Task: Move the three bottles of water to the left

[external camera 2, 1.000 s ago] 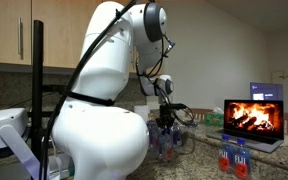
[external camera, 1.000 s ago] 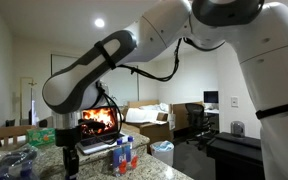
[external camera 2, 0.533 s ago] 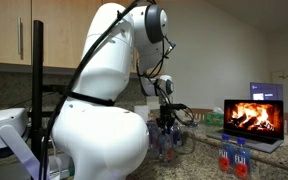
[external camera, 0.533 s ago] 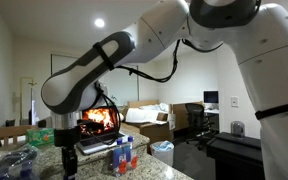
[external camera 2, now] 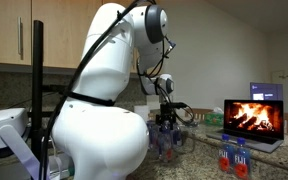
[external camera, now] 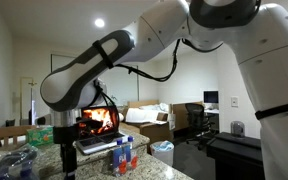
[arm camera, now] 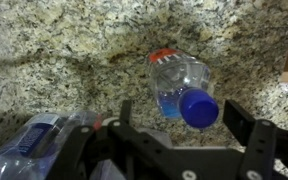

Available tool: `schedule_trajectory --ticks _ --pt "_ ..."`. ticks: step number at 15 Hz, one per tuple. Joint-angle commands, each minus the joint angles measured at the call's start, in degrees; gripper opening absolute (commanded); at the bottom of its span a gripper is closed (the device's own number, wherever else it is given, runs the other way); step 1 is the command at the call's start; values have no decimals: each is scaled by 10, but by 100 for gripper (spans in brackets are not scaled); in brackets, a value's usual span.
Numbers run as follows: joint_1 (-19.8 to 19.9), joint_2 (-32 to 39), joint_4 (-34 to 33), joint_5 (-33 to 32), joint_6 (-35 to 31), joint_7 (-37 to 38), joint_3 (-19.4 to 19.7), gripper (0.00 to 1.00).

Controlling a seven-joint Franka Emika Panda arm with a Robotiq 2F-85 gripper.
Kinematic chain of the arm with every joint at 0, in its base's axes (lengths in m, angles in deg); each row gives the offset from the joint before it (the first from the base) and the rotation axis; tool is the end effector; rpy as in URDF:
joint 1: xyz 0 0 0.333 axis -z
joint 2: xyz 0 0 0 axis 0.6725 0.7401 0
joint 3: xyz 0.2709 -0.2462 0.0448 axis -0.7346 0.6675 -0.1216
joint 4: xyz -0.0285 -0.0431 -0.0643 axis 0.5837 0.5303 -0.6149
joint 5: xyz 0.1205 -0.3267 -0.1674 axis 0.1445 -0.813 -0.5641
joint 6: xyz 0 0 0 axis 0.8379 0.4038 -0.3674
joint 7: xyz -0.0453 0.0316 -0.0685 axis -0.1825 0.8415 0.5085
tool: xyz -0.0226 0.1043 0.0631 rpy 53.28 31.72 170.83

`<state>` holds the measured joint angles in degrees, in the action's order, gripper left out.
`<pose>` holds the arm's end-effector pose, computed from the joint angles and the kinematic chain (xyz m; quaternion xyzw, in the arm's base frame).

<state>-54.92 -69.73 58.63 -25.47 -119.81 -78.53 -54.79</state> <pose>0.5295 0.2820 0.3928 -0.7524 -0.6585 0.0146 0.0088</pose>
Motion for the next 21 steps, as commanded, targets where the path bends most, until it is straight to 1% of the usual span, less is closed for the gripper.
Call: schedule_trajectory --ticks 1,2,4,7,11,13,17,21 --pt "2 -14 -12 8 41 17 3 100" --pt "5 -30 -5 14 39 31 5 100" --pt "17 -60 5 55 29 60 10 100" --pt "35 -107 11 97 45 87 32 100" --pt "75 -169 12 117 114 103 92 100" --pt "90 -191 23 111 126 123 121 100" --pt "111 -199 50 104 106 190 159 100" --pt "121 -158 54 103 70 285 177 100"
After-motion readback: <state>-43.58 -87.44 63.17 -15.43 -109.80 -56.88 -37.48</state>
